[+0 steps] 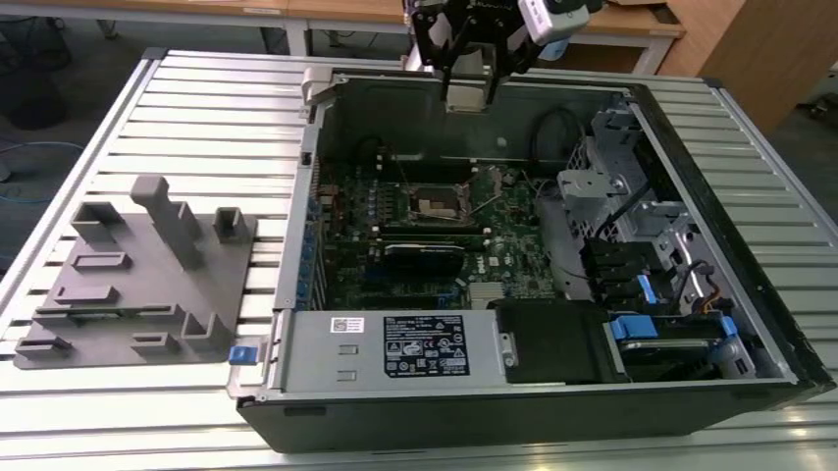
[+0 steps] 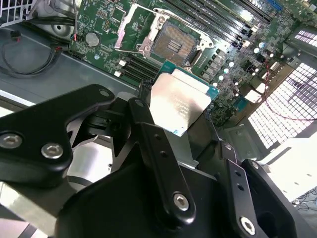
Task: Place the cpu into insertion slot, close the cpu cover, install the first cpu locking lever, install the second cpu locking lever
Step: 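Place the cpu into insertion slot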
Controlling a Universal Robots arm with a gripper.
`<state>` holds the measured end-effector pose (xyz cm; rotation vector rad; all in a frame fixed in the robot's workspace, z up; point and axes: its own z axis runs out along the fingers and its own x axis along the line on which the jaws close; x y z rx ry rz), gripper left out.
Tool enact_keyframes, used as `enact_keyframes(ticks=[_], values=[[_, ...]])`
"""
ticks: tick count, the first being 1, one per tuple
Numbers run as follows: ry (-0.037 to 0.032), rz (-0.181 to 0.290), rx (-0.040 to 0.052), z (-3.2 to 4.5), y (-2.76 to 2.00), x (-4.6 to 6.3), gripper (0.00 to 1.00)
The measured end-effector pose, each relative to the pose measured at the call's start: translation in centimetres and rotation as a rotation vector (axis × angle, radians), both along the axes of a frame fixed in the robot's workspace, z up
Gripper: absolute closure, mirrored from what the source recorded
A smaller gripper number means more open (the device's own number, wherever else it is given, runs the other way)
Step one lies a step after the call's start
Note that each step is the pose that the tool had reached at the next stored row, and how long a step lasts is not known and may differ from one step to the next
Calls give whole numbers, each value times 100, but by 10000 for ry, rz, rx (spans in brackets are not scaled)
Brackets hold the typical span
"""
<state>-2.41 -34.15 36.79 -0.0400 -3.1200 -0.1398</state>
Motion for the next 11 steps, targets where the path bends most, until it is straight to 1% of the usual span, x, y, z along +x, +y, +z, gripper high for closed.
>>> enact_keyframes(ticks=[11], values=[[0,0,4,-41,0,0,46]])
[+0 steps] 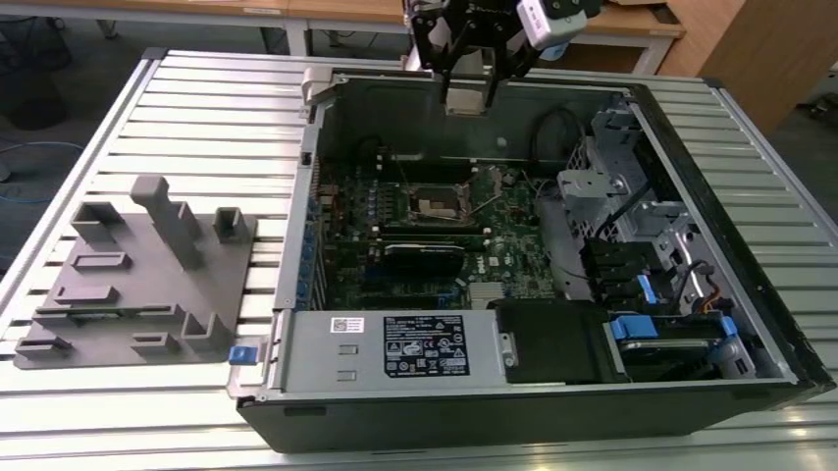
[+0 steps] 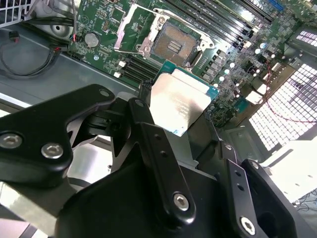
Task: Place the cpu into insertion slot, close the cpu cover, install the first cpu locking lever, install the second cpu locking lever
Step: 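Place the cpu into insertion slot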
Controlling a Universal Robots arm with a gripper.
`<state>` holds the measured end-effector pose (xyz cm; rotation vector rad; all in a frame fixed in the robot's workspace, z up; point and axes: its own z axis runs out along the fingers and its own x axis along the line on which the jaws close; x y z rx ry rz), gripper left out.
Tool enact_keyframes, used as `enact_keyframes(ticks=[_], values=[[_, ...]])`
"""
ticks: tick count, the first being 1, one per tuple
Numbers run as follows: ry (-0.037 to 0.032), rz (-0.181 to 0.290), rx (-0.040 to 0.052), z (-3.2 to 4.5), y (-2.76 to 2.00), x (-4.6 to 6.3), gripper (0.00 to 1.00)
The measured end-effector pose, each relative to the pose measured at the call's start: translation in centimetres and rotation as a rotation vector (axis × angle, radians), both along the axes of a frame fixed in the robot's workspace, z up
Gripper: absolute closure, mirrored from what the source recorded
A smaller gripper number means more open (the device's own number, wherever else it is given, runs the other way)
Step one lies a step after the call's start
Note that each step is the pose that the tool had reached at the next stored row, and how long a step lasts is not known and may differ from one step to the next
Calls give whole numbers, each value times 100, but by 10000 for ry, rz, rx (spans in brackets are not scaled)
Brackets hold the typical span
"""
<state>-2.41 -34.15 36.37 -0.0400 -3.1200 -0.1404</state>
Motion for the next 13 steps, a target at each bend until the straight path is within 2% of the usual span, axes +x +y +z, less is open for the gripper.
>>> enact_keyframes(ticks=[13], values=[[1,0,-1,-51,0,0,46]])
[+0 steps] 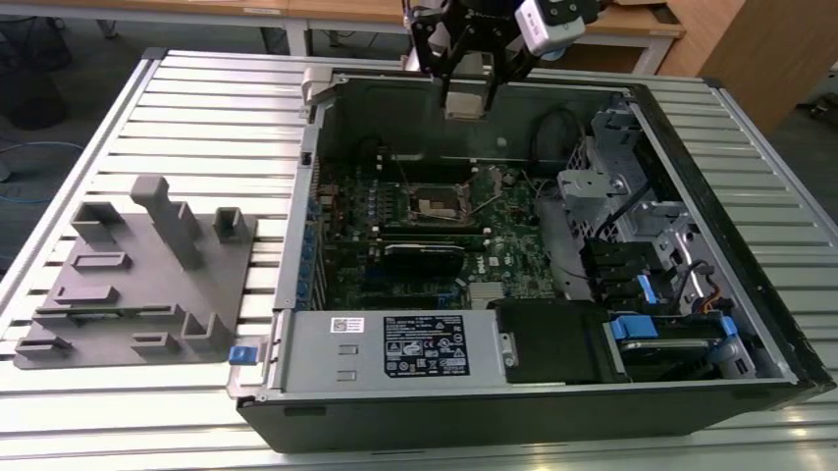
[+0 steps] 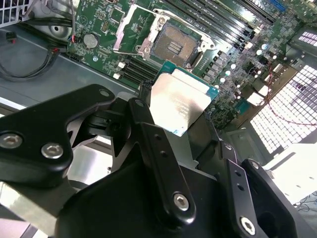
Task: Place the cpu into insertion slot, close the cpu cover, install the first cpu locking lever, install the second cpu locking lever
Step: 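Place the cpu into insertion slot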
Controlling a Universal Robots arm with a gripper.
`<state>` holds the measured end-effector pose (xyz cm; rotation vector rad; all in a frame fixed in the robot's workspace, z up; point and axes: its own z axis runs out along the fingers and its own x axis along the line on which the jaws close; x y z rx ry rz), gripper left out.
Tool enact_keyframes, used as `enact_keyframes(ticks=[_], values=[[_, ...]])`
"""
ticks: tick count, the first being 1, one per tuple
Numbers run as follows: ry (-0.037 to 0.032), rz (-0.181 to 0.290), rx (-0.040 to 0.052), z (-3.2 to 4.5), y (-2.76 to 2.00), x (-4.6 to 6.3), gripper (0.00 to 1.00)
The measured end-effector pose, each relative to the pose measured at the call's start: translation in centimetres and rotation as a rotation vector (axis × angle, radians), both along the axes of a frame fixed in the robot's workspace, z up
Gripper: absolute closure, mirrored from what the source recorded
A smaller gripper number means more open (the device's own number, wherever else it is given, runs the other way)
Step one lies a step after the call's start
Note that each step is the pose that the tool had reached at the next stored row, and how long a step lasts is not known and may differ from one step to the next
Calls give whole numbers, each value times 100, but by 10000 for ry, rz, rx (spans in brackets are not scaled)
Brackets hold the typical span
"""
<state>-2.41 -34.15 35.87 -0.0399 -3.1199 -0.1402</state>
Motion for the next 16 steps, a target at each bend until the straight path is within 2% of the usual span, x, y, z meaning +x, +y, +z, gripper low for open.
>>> enact_keyframes(ticks=[4,5,6,16], values=[[0,0,0,-7,0,0,46],[0,0,0,-52,0,0,46],[0,0,1,-62,0,0,46],[-2,0,5,-75,0,0,46]])
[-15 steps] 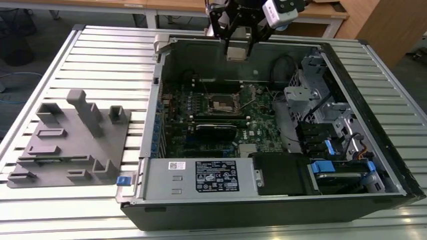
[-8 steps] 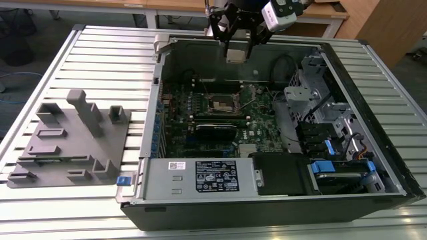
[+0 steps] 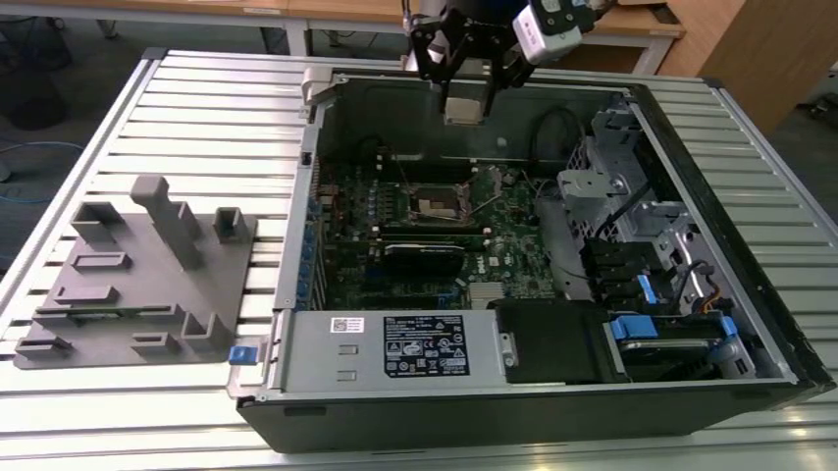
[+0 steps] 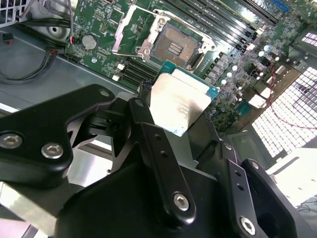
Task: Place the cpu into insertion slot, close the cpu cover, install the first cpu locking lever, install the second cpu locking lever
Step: 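Place the cpu into insertion slot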
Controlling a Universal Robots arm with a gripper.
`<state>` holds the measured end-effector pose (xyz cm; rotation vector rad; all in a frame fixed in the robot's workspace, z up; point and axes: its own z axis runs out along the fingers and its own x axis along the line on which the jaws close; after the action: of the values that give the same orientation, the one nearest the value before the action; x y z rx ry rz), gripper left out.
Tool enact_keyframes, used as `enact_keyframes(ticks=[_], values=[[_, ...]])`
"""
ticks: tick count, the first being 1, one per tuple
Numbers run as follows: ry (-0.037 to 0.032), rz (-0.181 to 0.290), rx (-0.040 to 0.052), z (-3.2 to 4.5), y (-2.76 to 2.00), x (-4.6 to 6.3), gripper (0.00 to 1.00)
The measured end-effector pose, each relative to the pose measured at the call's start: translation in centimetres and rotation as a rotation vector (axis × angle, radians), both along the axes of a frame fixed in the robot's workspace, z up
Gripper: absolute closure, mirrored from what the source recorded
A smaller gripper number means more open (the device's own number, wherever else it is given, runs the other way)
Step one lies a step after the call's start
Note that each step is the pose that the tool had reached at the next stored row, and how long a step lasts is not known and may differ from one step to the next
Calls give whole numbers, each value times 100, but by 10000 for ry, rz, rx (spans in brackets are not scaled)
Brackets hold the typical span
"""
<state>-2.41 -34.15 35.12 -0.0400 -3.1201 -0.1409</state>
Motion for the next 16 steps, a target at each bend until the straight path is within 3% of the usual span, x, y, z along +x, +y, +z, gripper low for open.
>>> enact_keyframes(ticks=[16], values=[[-59,207,-3,-235,3,-86,46]])
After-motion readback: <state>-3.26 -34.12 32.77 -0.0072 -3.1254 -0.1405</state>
